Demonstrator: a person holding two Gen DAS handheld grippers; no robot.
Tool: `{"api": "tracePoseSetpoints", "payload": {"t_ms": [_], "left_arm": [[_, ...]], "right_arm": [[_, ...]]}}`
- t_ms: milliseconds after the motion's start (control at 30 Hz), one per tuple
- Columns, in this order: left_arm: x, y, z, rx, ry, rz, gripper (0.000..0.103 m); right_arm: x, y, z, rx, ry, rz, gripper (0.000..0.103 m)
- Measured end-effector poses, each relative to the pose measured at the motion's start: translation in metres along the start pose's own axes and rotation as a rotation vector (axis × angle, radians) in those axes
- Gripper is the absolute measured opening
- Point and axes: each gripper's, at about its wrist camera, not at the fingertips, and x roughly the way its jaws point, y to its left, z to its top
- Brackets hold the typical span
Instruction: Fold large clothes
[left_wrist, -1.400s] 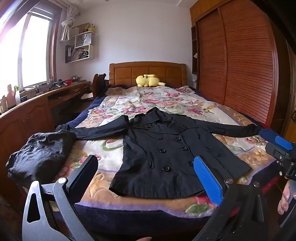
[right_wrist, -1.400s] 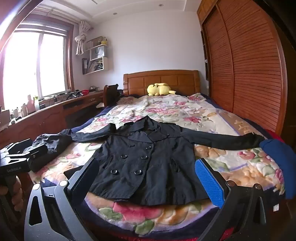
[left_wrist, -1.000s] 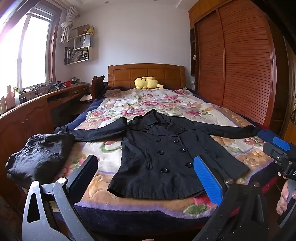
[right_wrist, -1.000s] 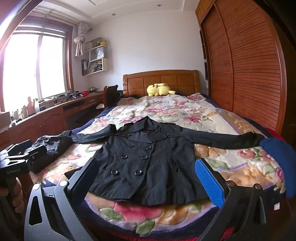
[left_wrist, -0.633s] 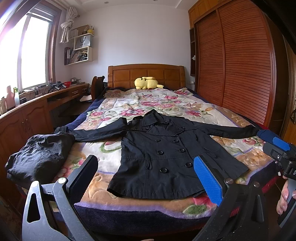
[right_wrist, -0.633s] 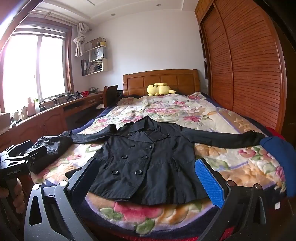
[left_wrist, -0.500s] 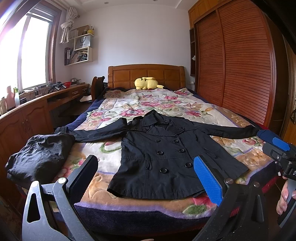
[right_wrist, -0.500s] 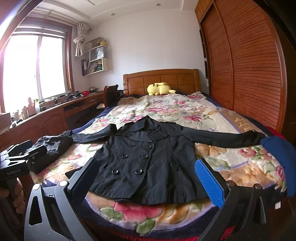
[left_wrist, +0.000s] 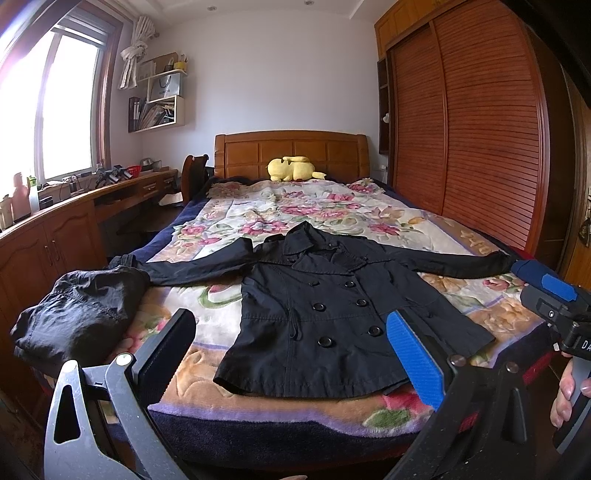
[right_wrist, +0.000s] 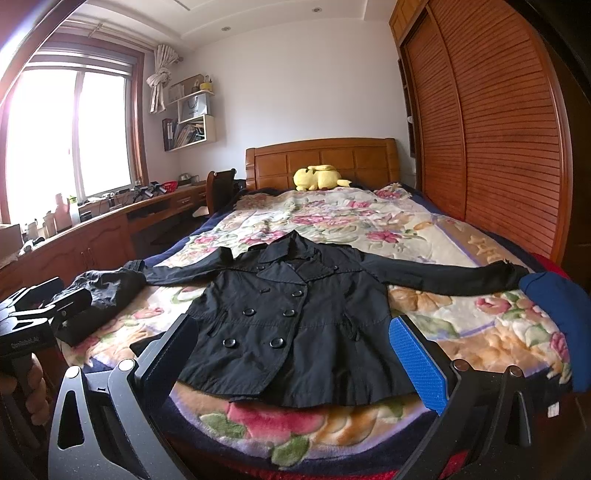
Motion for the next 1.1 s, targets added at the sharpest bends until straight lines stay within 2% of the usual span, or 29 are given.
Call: {"api": "tracePoseSetpoints", "payload": {"t_ms": [1100], "left_arm": [[-0.0049,0.0016,0.0027,-0.003,-0.010,-0.001,0.103]], "right_arm": [[-0.0018,-0.0006,0.0014,0.000,0.000,-0.001,0.103]]}}
